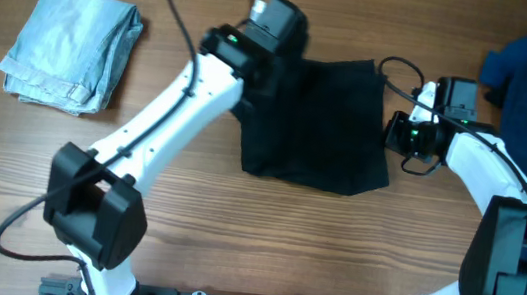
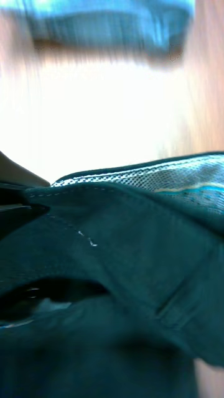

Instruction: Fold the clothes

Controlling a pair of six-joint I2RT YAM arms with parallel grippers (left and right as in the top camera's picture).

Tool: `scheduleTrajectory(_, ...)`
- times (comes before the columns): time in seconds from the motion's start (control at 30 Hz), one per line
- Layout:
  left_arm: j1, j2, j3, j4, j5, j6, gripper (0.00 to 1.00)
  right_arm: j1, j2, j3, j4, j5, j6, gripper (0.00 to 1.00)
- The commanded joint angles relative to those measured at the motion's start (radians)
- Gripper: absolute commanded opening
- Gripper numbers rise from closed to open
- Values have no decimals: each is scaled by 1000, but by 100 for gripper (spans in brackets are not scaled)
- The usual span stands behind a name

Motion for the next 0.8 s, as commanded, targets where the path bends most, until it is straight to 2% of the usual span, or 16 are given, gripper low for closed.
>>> scheduleTrajectory(0.0, 100, -95, 20, -8, -188, 102, 4, 33, 12, -1, 13, -23, 9, 4)
scheduleTrajectory(0.1, 152, -118, 20, 2, -196, 173, 4, 48, 12, -1, 24, -23, 32, 4)
scheduleTrajectory(0.23, 219, -137, 20, 57, -276, 261, 4, 66, 12, -1, 31, -23, 40, 4)
scheduleTrajectory(0.33, 245, -144, 20, 87, -283, 294, 4, 77, 12, -1, 37, -23, 57, 4)
scheduleTrajectory(0.57, 192, -144, 20, 89, -99, 286, 4, 77, 12, -1, 59, -19, 57, 4)
scheduleTrajectory(0.77, 86, -144, 20, 85, 8, 260, 4, 77, 12, -1, 53, -19, 55, 4)
